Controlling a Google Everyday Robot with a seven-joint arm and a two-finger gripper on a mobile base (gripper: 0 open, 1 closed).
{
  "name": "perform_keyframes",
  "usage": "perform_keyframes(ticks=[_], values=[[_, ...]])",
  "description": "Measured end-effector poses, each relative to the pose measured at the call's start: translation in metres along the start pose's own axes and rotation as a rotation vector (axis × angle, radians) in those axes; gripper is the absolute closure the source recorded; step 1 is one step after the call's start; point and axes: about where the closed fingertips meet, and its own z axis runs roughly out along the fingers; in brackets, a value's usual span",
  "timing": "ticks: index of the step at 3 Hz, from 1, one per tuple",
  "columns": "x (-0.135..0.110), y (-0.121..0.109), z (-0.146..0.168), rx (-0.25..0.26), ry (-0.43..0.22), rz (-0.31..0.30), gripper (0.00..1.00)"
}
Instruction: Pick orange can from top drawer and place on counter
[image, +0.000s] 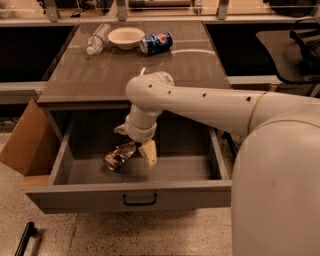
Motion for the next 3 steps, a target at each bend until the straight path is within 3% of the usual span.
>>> perform_keyframes(ticks=[3], values=[[-0.015,-0.004,0.015,-0.048,0.030,-0.029,0.00]])
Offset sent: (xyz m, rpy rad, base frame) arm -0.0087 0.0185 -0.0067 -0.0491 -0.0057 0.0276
